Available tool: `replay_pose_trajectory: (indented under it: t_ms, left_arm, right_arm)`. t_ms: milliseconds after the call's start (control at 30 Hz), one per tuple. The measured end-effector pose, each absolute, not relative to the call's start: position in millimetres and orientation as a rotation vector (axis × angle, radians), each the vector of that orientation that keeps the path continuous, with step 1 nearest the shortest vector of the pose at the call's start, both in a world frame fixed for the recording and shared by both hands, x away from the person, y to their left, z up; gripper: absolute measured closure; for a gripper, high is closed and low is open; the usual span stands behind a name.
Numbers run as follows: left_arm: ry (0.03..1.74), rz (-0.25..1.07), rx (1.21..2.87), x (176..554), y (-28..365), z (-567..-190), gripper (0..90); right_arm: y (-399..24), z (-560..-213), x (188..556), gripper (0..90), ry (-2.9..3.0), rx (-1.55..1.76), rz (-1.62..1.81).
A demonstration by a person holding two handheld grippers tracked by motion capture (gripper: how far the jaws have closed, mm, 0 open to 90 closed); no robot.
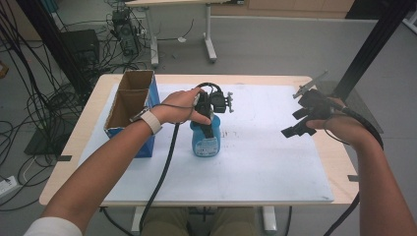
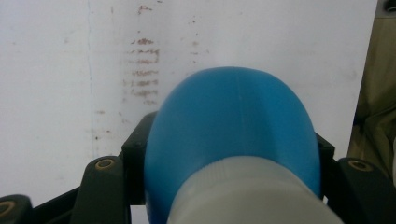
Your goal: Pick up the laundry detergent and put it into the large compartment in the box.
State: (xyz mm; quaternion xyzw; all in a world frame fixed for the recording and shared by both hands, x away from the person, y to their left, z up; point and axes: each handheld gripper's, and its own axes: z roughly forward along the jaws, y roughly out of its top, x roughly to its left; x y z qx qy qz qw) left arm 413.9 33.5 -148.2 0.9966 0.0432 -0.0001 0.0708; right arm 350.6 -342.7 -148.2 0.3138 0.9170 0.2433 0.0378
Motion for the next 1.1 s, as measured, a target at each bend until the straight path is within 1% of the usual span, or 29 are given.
replay_pose_trajectory:
  t_ms: [200,400,667,833,1100]
  left_arm:
    - [0.225,0.044,2.993,406,36,-134,39.2]
    - [0.344,0.033,2.969,402,42,-121,39.1]
    - [0.406,0.058,2.973,395,38,-105,39.0]
    - [0.457,0.057,2.951,393,43,-97,38.9]
    - [0.583,0.066,2.929,391,52,-80,38.8]
  right_arm:
    - [-342,-149,350,11.3,2.814,0.961,0.747]
    - [-341,-148,350,11.5,2.815,0.952,0.748]
    - [-339,-147,349,11.6,2.817,0.941,0.757]
    - [-339,-146,348,11.7,2.817,0.934,0.756]
    - [-336,-144,347,11.7,2.818,0.919,0.755]
